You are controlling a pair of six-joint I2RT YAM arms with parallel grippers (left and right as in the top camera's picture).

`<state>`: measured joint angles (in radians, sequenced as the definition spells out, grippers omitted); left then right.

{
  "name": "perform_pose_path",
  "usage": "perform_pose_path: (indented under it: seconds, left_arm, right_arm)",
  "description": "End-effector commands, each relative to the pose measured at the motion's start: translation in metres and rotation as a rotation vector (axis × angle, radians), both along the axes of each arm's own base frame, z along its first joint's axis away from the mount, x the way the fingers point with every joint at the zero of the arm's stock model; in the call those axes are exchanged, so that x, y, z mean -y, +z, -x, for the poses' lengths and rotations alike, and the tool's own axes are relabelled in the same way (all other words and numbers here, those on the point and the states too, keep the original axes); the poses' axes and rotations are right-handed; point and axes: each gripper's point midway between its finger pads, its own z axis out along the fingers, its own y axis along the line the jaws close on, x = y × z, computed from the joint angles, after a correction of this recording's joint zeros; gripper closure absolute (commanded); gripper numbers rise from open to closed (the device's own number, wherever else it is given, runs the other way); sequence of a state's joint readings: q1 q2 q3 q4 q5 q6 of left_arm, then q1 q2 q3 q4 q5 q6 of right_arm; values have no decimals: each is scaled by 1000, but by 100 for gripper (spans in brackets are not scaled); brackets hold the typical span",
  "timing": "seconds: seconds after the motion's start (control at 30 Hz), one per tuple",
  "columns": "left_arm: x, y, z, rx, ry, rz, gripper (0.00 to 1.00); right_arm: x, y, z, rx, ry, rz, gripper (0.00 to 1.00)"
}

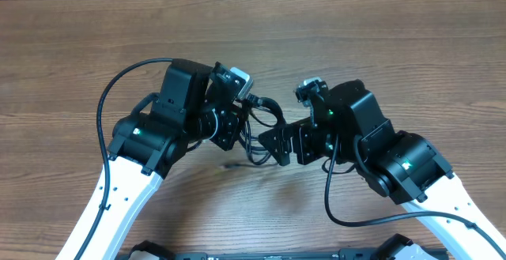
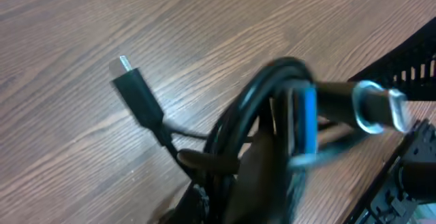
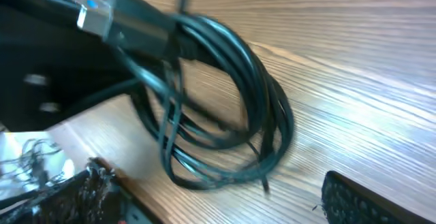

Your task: Untangle cables

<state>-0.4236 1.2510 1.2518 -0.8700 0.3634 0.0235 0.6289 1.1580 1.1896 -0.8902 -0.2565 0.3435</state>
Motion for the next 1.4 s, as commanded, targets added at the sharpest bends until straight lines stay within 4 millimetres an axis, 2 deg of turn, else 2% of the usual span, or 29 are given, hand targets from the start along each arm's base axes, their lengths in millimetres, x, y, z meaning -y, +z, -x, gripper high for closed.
perform_pose_path:
  seconds: [0.0, 0.37, 0.57, 0.6, 0.7, 0.73, 0.87, 1.03, 1.37]
  left_arm:
    - [1, 25, 3, 50, 6, 57, 96]
    - [-5, 58, 17, 153, 4, 102, 96]
    - [-12, 77, 21, 235, 22, 115, 96]
    - [-13, 80, 22, 245, 22, 120, 96]
    - [-12, 90, 27, 263, 18, 150, 96]
    - [-12, 92, 29, 267, 16, 161, 96]
    - [-11, 99, 33, 284, 5, 178, 96]
    - [-11, 97, 33, 278, 5, 175, 96]
    - [-11, 96, 34, 273, 5, 176, 96]
  right_arm:
    - [11, -1, -9, 37, -57, 57, 0]
    - [39, -10, -23, 84, -181, 192, 0]
    - [41, -12, -22, 78, -183, 202, 0]
    - [41, -12, -22, 78, -183, 202, 3]
    - [36, -10, -21, 73, -165, 181, 25]
    - [34, -9, -20, 73, -156, 167, 29]
    - [20, -3, -18, 68, -109, 102, 25]
    - [3, 6, -11, 54, -35, 14, 25]
    - [-10, 14, -4, 42, 24, -52, 25]
